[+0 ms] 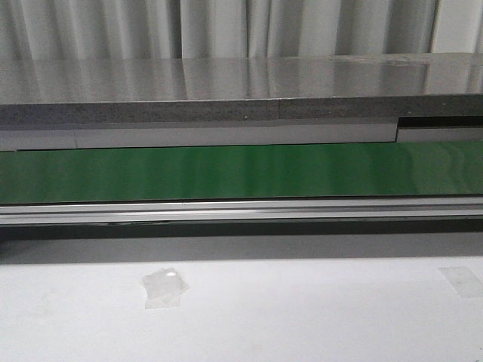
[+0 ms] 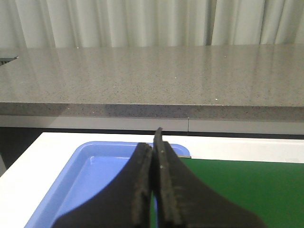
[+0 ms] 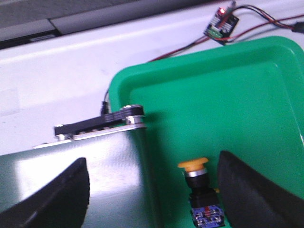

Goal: Move button from left to right
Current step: 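Open the right gripper and raise it away from the button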

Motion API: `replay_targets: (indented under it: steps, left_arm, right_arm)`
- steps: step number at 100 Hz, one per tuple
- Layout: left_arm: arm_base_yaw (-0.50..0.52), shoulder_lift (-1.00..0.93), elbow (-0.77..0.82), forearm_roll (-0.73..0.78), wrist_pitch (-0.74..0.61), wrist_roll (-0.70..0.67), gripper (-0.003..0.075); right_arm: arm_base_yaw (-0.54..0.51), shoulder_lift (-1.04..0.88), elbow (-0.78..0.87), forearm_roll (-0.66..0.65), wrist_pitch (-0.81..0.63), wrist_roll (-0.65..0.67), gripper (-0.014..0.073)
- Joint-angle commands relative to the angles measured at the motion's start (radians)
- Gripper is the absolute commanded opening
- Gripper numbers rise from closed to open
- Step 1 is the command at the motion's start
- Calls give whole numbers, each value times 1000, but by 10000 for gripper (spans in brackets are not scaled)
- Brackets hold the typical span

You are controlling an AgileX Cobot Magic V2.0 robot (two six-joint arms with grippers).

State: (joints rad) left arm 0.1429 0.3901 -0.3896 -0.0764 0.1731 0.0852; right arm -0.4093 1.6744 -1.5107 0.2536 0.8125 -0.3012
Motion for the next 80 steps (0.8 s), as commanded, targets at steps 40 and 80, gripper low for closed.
replay_targets:
  steps: [40,80]
  left_arm:
    - [-6,6,-28,-9,-83,-2,-20]
    - [-6,6,-28,-9,-83,-2,-20]
  right_arm:
    - [208,-262,52,40,-96,-33,553]
    - [278,-653,575,40,-451,-33,553]
